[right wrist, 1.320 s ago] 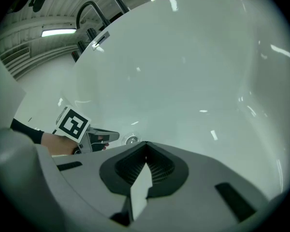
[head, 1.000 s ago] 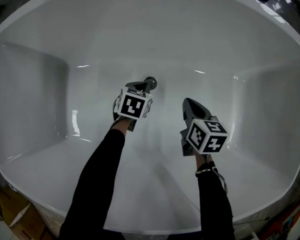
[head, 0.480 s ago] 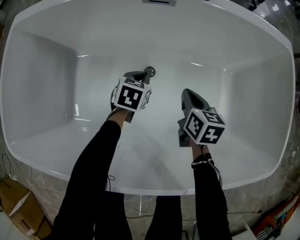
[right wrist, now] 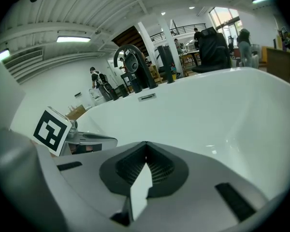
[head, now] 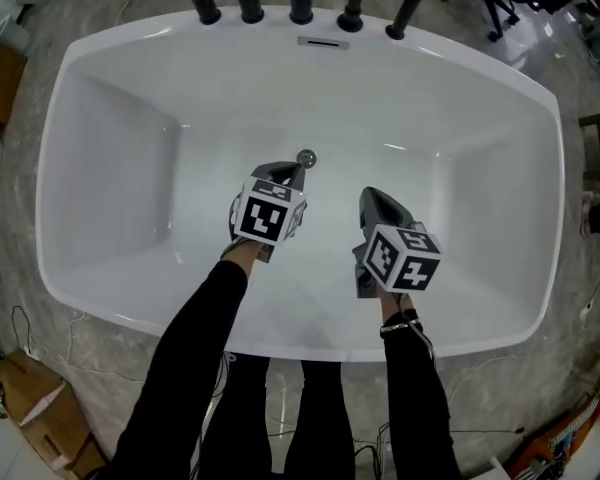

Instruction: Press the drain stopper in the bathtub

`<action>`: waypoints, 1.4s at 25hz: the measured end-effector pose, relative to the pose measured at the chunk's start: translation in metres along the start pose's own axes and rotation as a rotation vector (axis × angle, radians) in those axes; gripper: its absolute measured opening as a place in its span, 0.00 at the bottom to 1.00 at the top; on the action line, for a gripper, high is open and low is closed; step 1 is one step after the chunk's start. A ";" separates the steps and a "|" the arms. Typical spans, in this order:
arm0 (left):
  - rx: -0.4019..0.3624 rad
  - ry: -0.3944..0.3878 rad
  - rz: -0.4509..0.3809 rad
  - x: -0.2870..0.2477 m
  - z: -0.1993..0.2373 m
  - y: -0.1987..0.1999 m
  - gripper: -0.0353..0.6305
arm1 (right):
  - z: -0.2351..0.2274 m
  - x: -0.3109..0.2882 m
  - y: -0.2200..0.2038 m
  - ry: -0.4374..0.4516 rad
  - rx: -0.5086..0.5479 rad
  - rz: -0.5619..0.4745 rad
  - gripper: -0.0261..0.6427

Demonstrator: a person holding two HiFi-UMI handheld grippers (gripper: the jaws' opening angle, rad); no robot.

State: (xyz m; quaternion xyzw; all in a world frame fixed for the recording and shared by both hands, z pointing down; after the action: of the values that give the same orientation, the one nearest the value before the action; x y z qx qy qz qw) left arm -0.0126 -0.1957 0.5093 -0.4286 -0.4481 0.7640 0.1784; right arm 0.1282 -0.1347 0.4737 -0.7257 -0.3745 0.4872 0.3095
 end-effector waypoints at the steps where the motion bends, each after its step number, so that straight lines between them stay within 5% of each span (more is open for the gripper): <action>1: 0.010 0.003 -0.010 0.006 -0.002 0.006 0.06 | 0.003 0.003 0.004 0.000 -0.001 -0.004 0.04; 9: 0.074 0.031 -0.108 0.056 -0.013 0.060 0.06 | 0.030 0.037 0.046 0.017 0.030 -0.031 0.04; 18: -0.020 0.008 -0.193 0.110 -0.042 0.117 0.06 | 0.054 0.083 0.086 0.035 0.069 -0.067 0.04; 35: -0.003 -0.003 -0.350 0.188 -0.073 0.186 0.06 | 0.096 0.140 0.143 0.078 0.143 -0.164 0.04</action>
State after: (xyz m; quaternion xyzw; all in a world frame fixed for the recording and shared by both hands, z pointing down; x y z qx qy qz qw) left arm -0.0397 -0.1329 0.2439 -0.3432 -0.5173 0.7212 0.3073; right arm 0.1069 -0.0837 0.2586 -0.6871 -0.3845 0.4570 0.4137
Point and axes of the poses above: the fingertips, and each gripper's own axes: x backward along the fingers, z to its left, y out of its top, the point moved 3 cm from there along x, backward along the fingers, and after that the axes turned 14 degrees about -z, right-handed, at the moved point
